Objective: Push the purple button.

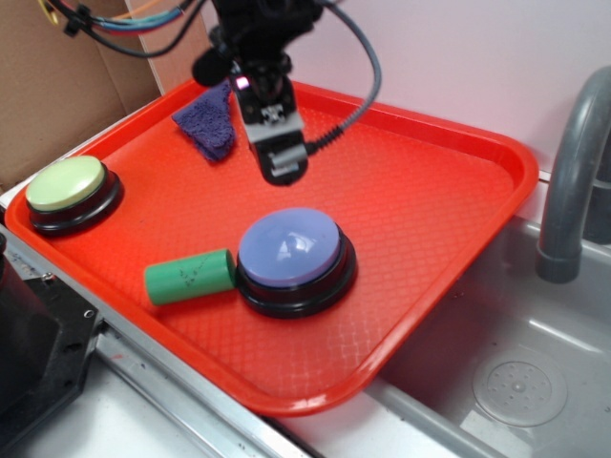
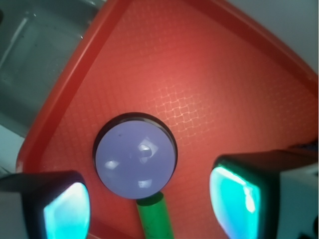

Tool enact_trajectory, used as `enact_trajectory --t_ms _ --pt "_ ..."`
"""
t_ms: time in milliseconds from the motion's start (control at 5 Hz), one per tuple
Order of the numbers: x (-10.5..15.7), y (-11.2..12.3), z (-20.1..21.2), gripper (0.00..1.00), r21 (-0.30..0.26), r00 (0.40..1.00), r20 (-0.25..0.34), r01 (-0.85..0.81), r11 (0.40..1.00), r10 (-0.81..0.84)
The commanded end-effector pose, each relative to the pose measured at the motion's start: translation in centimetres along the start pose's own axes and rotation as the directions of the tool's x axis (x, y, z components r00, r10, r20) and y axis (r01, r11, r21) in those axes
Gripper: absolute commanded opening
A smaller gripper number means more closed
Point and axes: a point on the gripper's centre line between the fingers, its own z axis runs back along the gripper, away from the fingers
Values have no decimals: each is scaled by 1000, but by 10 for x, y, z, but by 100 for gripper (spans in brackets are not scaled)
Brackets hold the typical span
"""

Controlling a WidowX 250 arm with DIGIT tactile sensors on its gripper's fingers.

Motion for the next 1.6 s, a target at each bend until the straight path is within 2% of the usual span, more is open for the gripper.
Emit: enact_trajectory --t_ms 0,200,400,600,800,1000,1400 --pt "-19 -18 5 100 -91 999 -32 -17 996 14" --pt "-30 -18 -5 100 -111 997 -60 -45 993 38" --pt "-43 -7 7 100 -58 996 -18 -84 995 84" --pt "-44 6 20 100 -8 991 -23 -132 991 131" --pt "-42 12 31 100 4 987 -14 -159 987 159" --pt "-43 25 42 100 -18 976 -29 -218 976 218" --pt "-46 51 56 100 -5 952 -54 -303 953 302"
